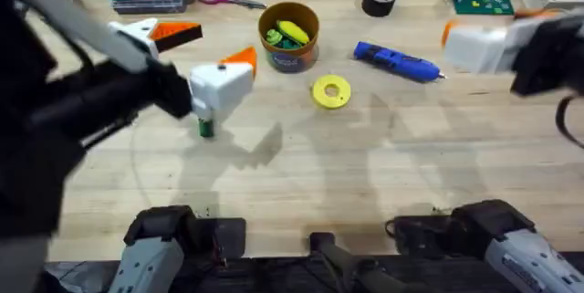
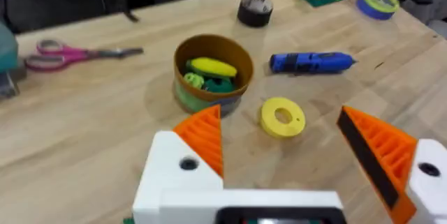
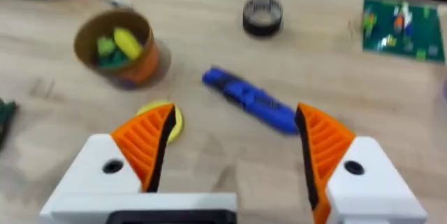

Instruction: Pick up the gripper from the table and insert it into the empty holder that is missing its gripper. Then pick up a screw, insert it into the mounting hole, and use the screwdriver to tighten it. Finally, clean up the table by picking up the vegetable and placing it into the bucket.

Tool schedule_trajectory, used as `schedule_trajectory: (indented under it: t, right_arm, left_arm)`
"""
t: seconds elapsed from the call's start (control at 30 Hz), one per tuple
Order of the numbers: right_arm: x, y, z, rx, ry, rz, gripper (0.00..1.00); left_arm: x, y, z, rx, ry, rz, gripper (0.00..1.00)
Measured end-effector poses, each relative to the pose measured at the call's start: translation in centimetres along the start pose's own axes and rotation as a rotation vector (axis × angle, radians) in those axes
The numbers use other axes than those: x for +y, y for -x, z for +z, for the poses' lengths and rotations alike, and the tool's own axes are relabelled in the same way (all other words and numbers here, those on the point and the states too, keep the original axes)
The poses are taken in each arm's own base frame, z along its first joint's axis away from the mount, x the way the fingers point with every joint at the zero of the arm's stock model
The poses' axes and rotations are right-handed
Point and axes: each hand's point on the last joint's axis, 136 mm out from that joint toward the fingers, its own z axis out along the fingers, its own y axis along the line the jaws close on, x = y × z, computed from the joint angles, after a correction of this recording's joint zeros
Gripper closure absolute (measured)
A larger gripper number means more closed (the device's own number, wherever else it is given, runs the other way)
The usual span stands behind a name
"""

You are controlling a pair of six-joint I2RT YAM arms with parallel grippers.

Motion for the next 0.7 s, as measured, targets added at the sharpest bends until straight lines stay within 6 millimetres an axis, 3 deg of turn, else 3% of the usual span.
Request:
schedule_trajectory:
  t: [0.2,0.4,0.53,0.7]
  right_arm:
    - [-0.2,-4.1,-0.4,0.165,-0.008,0.011,0.006]
    - [-0.2,-4.8,-0.5,0.196,-0.009,0.012,0.005]
    - [-0.2,-4.8,-0.5,0.197,-0.009,0.012,0.005]
    - [-0.2,-4.8,-0.5,0.197,-0.009,0.012,0.005]
  left_arm:
    - [2.9,-1.4,2.3,0.154,0.007,-0.138,0.015]
    - [5.0,-3.6,3.5,0.241,0.031,-0.231,0.015]
    - [5.4,-3.9,3.5,0.254,0.042,-0.246,0.015]
    - [5.7,-4.4,1.6,0.357,0.148,-0.323,0.015]
